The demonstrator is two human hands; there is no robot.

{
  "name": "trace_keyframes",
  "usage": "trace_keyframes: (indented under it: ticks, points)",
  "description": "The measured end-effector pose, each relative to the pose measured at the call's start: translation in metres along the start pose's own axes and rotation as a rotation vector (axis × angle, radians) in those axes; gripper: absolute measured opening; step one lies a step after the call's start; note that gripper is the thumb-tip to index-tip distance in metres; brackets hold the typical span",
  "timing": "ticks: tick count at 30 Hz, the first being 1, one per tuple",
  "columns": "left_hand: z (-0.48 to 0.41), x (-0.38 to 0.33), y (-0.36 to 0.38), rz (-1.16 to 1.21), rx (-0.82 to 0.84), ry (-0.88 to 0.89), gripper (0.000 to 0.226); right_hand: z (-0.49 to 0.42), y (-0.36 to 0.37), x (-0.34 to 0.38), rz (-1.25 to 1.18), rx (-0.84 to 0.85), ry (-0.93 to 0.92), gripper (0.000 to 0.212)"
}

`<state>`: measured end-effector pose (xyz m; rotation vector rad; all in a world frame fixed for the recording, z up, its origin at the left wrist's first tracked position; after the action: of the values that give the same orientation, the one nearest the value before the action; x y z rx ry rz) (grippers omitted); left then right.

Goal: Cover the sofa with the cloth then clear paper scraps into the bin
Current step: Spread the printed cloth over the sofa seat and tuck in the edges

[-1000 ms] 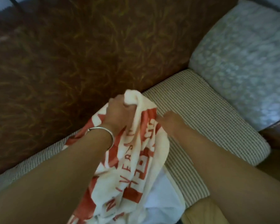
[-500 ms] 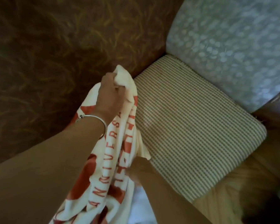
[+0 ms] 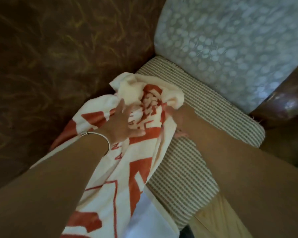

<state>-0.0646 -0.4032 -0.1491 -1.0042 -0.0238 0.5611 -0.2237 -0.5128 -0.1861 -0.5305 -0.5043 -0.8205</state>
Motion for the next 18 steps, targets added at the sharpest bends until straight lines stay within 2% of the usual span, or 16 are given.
trace_keyframes:
  ticks: [2, 4, 6, 8, 9, 11, 13, 14, 15, 16, 17, 18]
  points:
    - [0.005, 0.0, 0.03, -0.068, 0.276, -0.036, 0.097, 0.019, 0.026, -0.036, 0.084, 0.349, 0.259, 0.055]
    - [0.013, 0.002, 0.052, -0.277, 0.418, -0.071, 0.088, 0.029, 0.048, -0.062, 0.188, 0.457, 0.271, 0.054]
    - [0.018, 0.003, 0.06, -0.415, 0.385, -0.073, 0.059, 0.025, 0.058, -0.073, 0.265, 0.363, 0.144, 0.052]
    - [0.014, 0.009, 0.06, -0.34, 0.323, -0.099, 0.031, 0.018, 0.059, -0.072, 0.264, 0.245, 0.081, 0.054]
    - [0.014, 0.007, 0.056, -0.258, 0.297, -0.108, 0.027, 0.016, 0.058, -0.072, 0.211, 0.206, 0.085, 0.059]
    - [0.015, 0.002, 0.047, -0.019, 0.275, -0.182, 0.032, 0.013, 0.058, -0.072, 0.093, 0.215, 0.138, 0.059]
    - [0.017, 0.0, 0.041, 0.238, 0.379, -0.271, 0.054, 0.017, 0.058, -0.072, 0.101, 0.261, 0.199, 0.042]
    - [0.014, 0.009, 0.044, 0.246, 0.466, -0.274, 0.058, 0.019, 0.058, -0.072, 0.174, 0.274, 0.207, 0.038]
    - [0.014, 0.017, 0.053, 0.131, 0.562, -0.215, 0.055, 0.022, 0.056, -0.068, 0.297, 0.252, 0.173, 0.04]
    - [0.013, 0.029, 0.068, 0.057, 0.533, -0.236, 0.051, 0.021, 0.052, -0.064, 0.414, 0.134, 0.111, 0.044]
    - [0.012, 0.043, 0.078, -0.084, 0.4, -0.238, 0.057, 0.02, 0.045, -0.058, 0.477, -0.018, 0.038, 0.047]
    - [0.019, 0.052, 0.088, -0.14, 0.112, -0.255, 0.068, 0.017, 0.041, -0.052, 0.483, -0.138, 0.001, 0.048]
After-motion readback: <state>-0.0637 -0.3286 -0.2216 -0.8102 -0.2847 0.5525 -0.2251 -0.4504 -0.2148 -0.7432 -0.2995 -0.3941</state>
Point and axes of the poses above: each hand's wrist, its own z-axis away from the middle knuckle, its own y-axis out of the palm, x = y × z, the point moved 2 cm from there along -z, towards the middle knuckle, and after that the axes turned 4 degrees about -z, right-handed, at the moved point
